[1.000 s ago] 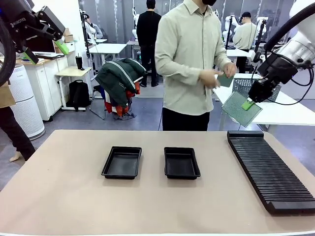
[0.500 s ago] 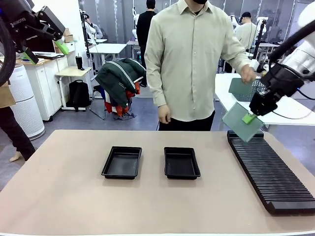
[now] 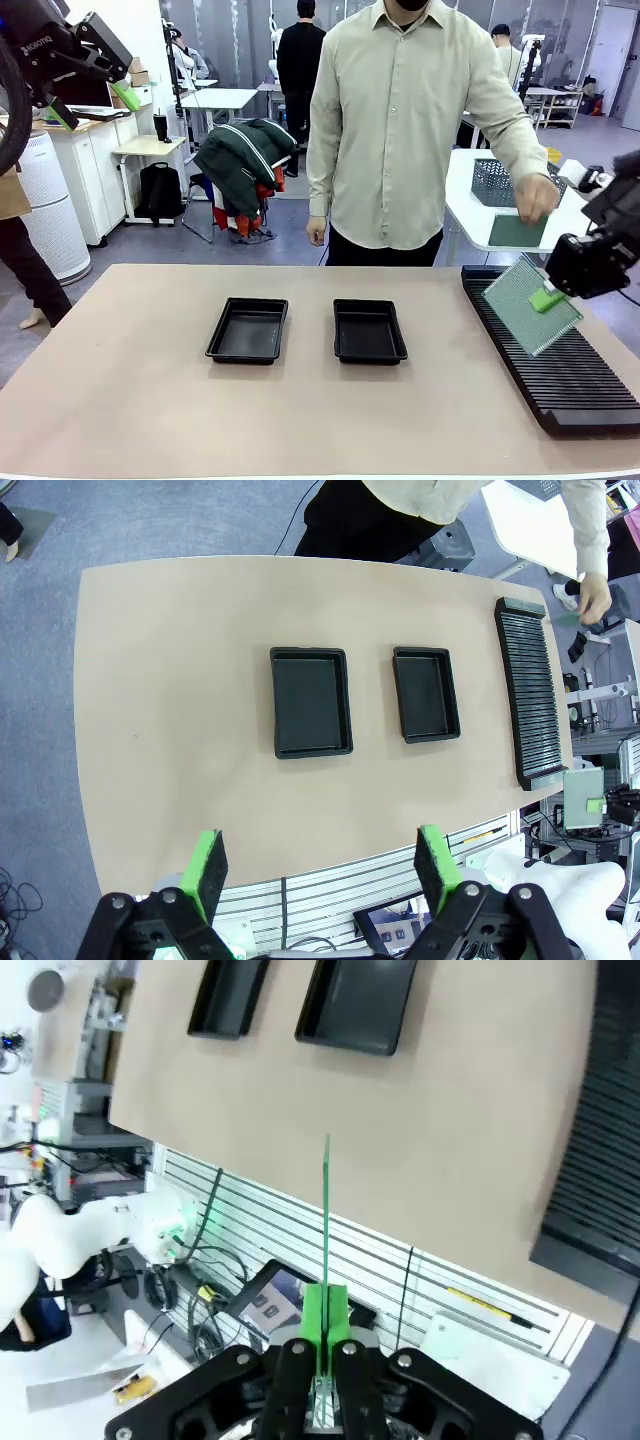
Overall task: Inspect and transfer BCBs to ESD trays.
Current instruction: Pick up the Blank PCB from the PCB Rack and place it in the left ESD tray.
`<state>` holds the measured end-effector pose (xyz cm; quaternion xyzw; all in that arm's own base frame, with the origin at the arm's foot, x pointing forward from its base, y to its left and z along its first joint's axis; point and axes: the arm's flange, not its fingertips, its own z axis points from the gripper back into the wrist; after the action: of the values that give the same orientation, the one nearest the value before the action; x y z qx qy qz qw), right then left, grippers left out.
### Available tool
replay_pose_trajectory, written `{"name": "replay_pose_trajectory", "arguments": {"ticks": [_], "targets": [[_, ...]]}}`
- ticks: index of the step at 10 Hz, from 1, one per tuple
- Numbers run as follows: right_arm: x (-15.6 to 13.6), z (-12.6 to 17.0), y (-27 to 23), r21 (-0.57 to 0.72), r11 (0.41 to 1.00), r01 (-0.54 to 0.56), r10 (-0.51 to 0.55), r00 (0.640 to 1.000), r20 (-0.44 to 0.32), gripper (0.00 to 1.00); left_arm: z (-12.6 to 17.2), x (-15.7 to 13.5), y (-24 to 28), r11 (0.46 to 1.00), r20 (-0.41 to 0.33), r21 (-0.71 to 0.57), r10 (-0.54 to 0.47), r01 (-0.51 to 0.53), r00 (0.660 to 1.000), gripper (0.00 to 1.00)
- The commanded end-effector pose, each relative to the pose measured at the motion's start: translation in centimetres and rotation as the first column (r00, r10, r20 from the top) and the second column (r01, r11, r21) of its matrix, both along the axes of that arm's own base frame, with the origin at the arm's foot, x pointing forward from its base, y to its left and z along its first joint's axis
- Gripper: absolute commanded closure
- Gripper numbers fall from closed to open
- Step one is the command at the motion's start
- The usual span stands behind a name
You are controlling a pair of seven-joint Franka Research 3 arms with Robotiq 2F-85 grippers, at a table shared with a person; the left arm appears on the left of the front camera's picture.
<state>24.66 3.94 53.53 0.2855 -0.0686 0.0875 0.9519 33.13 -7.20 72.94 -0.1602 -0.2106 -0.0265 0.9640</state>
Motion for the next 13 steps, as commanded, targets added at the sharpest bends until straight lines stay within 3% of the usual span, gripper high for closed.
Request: {"name": "replay_pose_trajectory", "arguments": {"ticks": [1, 7, 8, 13], "targets": [[-1.2, -1.7, 0.1, 0.042, 0.999, 0.028, -0.027, 1.000, -0.012, 0.97, -0.1, 0.0, 0.1, 1.000, -0.002, -0.002, 0.002, -0.002, 1.000, 0.00], [-1.7, -3.0, -0.9, 0.088, 0.996, 0.018, -0.015, 0.999, -0.030, 0.97, -0.1, 0.0, 0.1, 1.000, -0.002, -0.002, 0.002, -0.002, 1.000, 0.00], [-0.1, 0.2, -1.2, 0.050, 0.998, 0.036, -0.035, 0.999, -0.015, 0.97, -0.1, 0.0, 0.1, 1.000, -0.002, -0.002, 0.002, -0.002, 1.000, 0.00], [-0.1, 0.2, -1.2, 0.050, 0.998, 0.036, -0.035, 0.999, -0.015, 0.97, -0.1, 0.0, 0.1, 1.000, -0.002, -0.002, 0.002, -0.002, 1.000, 0.00]]}}
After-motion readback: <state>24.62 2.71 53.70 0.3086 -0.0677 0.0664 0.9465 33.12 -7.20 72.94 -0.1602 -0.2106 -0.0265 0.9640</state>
